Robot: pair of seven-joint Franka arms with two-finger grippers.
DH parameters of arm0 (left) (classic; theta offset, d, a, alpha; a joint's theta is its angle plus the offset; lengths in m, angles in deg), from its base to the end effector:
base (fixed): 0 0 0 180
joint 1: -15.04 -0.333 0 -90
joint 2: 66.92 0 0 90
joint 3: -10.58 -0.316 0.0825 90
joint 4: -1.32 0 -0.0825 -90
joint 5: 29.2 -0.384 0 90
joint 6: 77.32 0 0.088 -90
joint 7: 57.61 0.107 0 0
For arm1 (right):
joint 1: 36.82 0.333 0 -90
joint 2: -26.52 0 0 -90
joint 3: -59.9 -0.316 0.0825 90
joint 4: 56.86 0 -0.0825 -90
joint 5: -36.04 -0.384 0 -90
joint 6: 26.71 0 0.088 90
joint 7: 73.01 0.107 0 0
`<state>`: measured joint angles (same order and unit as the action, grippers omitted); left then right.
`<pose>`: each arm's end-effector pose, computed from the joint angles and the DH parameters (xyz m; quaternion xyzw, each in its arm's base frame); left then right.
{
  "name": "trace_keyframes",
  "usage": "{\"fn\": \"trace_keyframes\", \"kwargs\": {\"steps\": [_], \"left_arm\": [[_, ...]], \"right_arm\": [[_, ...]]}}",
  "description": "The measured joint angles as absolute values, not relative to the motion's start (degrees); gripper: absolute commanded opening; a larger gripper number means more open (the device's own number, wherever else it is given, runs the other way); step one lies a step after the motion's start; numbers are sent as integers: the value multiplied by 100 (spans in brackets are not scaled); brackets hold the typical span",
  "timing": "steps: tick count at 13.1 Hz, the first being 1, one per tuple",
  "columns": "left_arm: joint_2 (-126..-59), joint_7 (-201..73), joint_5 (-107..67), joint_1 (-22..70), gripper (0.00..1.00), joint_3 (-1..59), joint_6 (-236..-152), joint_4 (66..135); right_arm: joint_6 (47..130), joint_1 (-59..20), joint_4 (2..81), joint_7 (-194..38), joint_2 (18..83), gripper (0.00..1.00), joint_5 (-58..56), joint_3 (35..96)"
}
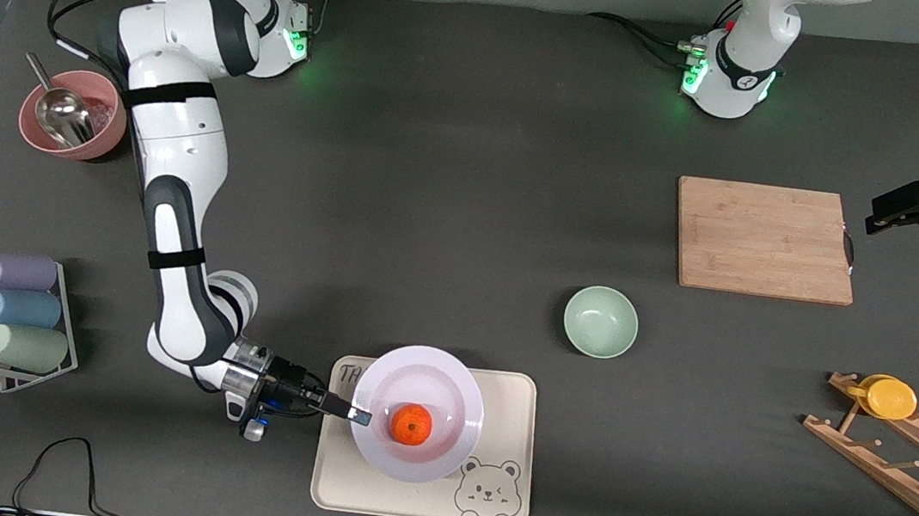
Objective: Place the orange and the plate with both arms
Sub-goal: 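Carry the plate by its rim with the right gripper onto the bear tray, then lower the plate onto the tray and open the right gripper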
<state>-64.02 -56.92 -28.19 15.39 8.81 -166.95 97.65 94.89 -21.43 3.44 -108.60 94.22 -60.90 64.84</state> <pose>0.5353 0.0118 0.5996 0.9994 0.0066 -0.0330 0.0102 0.7556 0.2107 0.1269 -0.8018 0.1042 -0.0934 0.5810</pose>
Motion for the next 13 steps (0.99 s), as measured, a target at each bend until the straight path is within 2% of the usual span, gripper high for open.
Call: {"fn": "trace_keyframes", "kwargs": {"steps": [3, 10, 11, 12, 13], "left_arm": [[-6402, -5692, -2825, 1539, 100, 837, -16785, 9880], [-6403, -5979, -3025, 1550, 100, 859, -16875, 9990], [-6403, -6002, -3025, 1563, 100, 869, -16875, 9990], [-6403, -6008, -3025, 1578, 100, 895, -16874, 9990], [-6403, -6008, -3025, 1591, 100, 931, -16874, 9990]], "right_arm": [[9661, -2151, -104, -10859, 9763, 0, -6086, 6491], [9949, -2121, -307, -10888, 10000, 2, -6074, 6485], [9950, -2121, -321, -10889, 10008, 17, -6073, 6485], [9951, -2121, -330, -10890, 10012, 22, -6073, 6485], [9951, -2120, -340, -10890, 10016, 34, -6073, 6483]]}}
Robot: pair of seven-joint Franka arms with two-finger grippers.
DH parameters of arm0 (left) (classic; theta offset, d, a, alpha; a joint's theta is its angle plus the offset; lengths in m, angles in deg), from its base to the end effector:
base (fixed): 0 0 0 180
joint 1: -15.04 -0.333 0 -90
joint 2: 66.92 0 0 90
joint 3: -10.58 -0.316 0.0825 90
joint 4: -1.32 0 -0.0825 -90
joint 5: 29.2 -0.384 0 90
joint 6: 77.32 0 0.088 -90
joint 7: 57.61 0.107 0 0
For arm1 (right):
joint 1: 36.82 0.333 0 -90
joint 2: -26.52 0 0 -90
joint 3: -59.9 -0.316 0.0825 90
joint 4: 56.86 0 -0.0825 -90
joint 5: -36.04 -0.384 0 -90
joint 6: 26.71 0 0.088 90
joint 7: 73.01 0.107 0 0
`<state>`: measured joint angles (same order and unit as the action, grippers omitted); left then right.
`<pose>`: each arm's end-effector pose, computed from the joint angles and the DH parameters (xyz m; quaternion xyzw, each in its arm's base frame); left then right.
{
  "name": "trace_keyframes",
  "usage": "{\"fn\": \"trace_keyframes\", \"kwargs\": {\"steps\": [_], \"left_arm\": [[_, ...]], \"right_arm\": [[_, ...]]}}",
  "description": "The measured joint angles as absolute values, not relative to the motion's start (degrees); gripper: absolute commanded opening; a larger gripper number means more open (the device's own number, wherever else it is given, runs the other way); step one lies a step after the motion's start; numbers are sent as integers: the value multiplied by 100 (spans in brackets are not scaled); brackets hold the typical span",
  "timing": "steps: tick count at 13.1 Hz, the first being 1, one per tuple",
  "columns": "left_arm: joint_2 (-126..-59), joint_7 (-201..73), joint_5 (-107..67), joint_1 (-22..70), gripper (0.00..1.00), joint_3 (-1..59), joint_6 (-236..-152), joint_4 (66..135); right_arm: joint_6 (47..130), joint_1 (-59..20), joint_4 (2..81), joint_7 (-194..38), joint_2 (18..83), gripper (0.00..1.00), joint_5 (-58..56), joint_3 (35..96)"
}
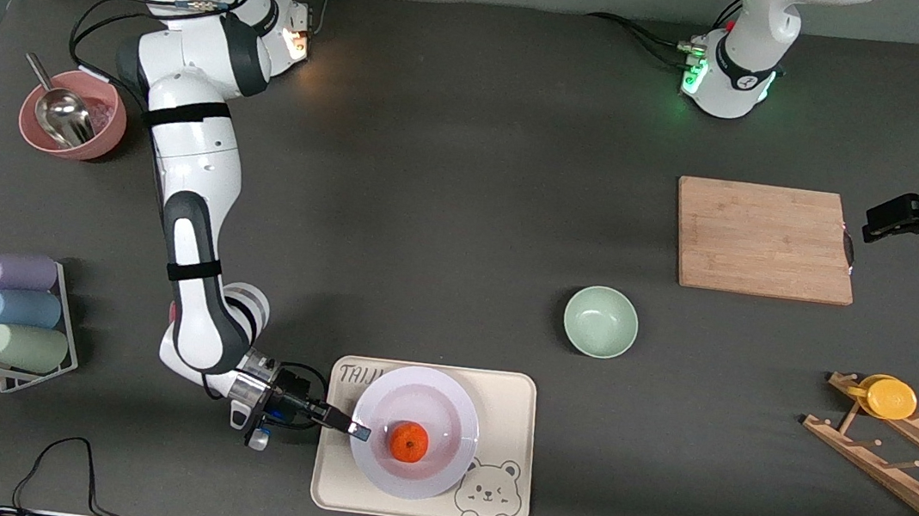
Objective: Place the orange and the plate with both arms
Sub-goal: 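Lower the plate onto the tray and open the right gripper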
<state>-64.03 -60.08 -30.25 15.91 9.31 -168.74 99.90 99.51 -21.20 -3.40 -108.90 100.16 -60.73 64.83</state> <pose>0.5365 0.0059 0.5835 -0.9990 -0.0244 0.0371 0.0093 0.7643 0.2090 0.0981 -0.8124 0.1124 -0.1209 0.5593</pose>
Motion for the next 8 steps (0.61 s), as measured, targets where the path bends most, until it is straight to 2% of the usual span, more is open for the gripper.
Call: {"fn": "trace_keyframes", "kwargs": {"steps": [1, 2, 3, 8], "left_arm": [[-6403, -6008, -3026, 1604, 100, 969, -16874, 9990], [-6403, -6006, -3027, 1613, 100, 995, -16874, 9990], [-6403, -5994, -3026, 1616, 100, 1009, -16875, 9990], [-6403, -5979, -3026, 1615, 100, 1010, -16875, 9990]], "right_arm": [[9951, -2120, -354, -10890, 10021, 42, -6073, 6478], [9951, -2120, -364, -10890, 10023, 74, -6073, 6472], [9951, -2119, -373, -10890, 10023, 100, -6073, 6465], [9951, -2110, -475, -10887, 10018, 100, -6067, 6460]]}}
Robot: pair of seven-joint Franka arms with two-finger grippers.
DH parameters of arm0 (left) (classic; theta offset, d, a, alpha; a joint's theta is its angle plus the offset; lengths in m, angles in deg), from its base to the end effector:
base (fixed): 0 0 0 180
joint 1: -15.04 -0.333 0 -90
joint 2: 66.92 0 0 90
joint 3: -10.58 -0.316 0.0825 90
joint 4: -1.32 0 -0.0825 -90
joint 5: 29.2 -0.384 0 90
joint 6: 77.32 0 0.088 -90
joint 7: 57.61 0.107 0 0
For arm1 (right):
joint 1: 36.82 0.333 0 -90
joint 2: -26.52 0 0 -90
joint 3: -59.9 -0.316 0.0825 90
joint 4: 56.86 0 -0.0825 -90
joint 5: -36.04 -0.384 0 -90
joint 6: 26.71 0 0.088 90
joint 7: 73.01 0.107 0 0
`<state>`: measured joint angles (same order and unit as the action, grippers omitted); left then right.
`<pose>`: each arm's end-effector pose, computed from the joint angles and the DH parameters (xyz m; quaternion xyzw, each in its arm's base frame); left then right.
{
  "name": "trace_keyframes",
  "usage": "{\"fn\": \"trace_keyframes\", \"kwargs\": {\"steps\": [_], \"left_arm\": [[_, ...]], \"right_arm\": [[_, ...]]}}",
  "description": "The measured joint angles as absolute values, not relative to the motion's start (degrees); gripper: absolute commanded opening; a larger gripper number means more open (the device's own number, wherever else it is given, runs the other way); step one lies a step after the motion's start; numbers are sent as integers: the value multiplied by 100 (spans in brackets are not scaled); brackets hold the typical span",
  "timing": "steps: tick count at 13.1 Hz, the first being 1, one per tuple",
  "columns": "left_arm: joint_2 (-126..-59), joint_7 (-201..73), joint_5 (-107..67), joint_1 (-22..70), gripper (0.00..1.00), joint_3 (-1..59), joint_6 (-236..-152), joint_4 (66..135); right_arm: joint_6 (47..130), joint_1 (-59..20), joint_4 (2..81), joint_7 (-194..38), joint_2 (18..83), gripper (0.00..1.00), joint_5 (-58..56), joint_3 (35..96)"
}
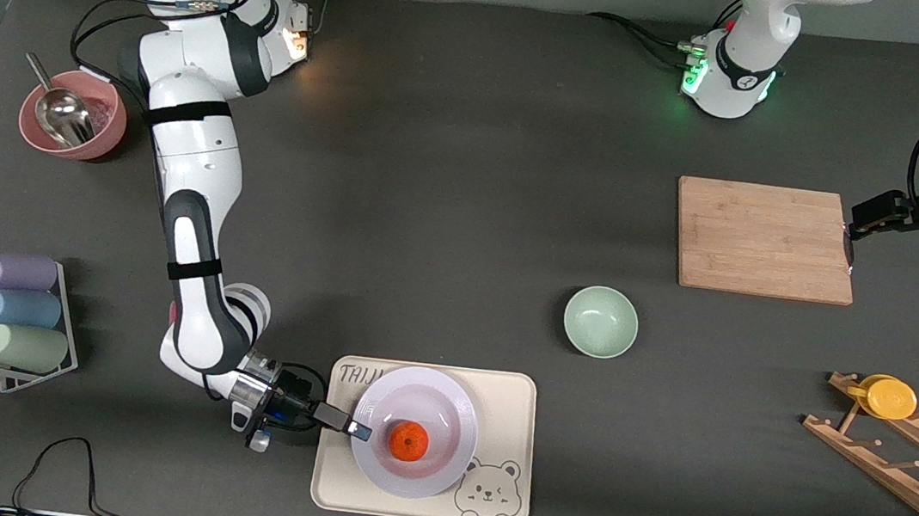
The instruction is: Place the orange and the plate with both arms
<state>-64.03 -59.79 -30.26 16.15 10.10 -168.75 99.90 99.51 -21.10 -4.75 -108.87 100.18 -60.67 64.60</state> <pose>0.5366 -0.0039 0.5836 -0.9992 -0.0129 0.0369 0.0099 0.7685 0.2143 0.1087 -0.8089 0.1049 -0.1275 0.5643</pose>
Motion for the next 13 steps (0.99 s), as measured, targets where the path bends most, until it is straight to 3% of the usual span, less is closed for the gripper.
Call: {"fn": "trace_keyframes", "kwargs": {"steps": [4, 7, 13], "left_arm": [[-6403, -5978, -3026, 1615, 100, 1010, -16875, 9990], [-6404, -5976, -3026, 1615, 100, 1010, -16877, 9990], [-6404, -5975, -3026, 1616, 100, 1010, -16877, 9991]], "right_arm": [[9986, -2169, -611, -10654, 9813, 100, -4896, 6481], [10029, -2177, -448, -10192, 9286, 100, -3699, 6580], [9796, -2134, 1572, -10098, 7451, 100, -1106, 6868]]}}
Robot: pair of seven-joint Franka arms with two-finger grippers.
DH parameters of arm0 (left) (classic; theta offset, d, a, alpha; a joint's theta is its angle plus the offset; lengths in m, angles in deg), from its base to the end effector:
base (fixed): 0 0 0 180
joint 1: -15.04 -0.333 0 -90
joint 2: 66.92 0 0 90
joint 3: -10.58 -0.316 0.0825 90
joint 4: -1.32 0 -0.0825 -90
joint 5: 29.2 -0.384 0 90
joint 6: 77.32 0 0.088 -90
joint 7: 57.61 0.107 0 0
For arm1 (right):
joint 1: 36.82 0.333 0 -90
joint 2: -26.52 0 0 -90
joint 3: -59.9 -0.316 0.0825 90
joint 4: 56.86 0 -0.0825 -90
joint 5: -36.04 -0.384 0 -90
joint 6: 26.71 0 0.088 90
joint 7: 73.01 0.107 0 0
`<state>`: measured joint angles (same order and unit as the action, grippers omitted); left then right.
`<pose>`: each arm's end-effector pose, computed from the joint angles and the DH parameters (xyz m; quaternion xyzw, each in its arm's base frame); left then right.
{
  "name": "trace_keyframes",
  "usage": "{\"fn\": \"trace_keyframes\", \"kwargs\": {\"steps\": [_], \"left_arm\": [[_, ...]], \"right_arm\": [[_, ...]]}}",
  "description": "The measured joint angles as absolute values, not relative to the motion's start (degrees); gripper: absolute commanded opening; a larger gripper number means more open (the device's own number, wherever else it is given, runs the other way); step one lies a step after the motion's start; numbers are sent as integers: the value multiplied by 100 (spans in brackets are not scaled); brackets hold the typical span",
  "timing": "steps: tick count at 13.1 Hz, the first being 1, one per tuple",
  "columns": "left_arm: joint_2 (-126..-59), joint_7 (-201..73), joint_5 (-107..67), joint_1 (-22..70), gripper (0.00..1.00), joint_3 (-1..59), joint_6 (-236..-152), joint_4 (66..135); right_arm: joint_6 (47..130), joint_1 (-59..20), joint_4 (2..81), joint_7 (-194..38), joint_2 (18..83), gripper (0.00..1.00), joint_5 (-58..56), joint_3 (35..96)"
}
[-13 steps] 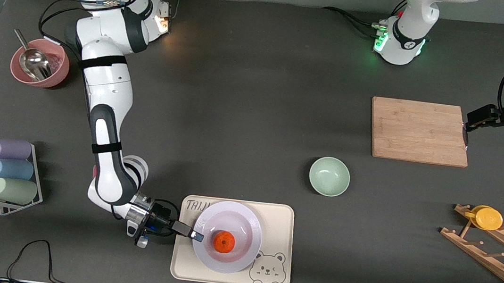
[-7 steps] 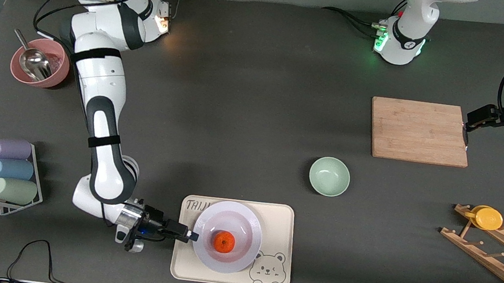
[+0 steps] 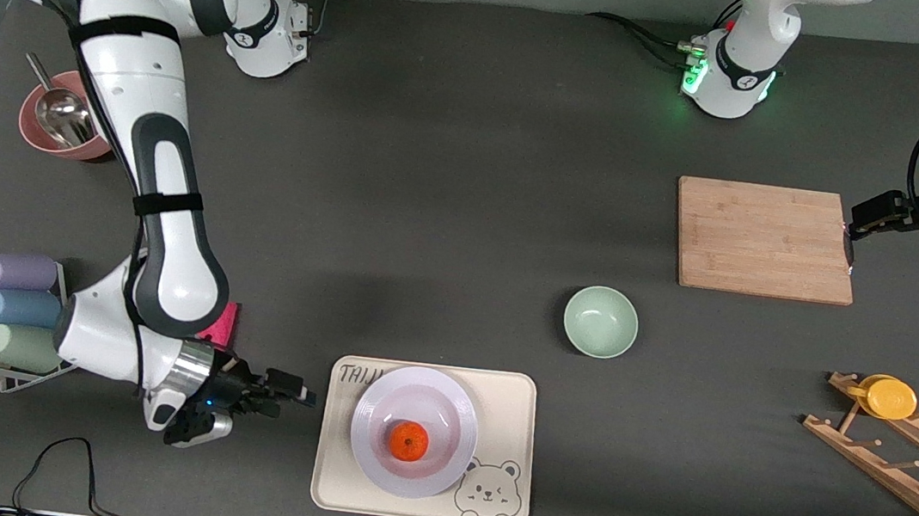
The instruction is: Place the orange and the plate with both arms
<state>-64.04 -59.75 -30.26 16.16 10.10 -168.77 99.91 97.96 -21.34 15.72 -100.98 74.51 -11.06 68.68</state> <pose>0.5366 -0.0040 0.5834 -0.9992 -0.0125 0.0369 0.0099 0.7504 0.1478 0.2706 -0.9523 -0.0997 -0.0925 0.2733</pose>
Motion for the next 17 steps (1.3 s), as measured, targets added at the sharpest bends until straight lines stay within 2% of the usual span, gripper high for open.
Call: {"fn": "trace_keyframes", "kwargs": {"steps": [3, 7, 9, 12, 15, 17], "left_arm": [[-6405, -5974, -3025, 1617, 100, 1012, -16877, 9990], [-6405, -5974, -3025, 1620, 100, 1014, -16878, 9990], [-6405, -5974, -3025, 1620, 100, 1013, -16878, 9991], [-6405, -5973, -3025, 1621, 100, 1014, -16878, 9990], [-6405, -5973, -3025, 1623, 100, 1015, -16878, 9991], [-6405, -5973, -3025, 1623, 100, 1016, -16878, 9991]], "right_arm": [[9386, -1797, 2624, -10098, 6376, 100, -98, 7442], [8221, -536, 3363, -9533, 5181, 100, 828, 9082], [8095, 56, 3479, -9350, 4866, 100, 1355, 9710], [7872, 488, 3527, -9249, 4636, 100, 1498, 10320], [7253, 536, 3321, -8993, 4427, 100, 1564, 10522], [7142, 544, 3168, -8949, 4376, 100, 1798, 10584]]}}
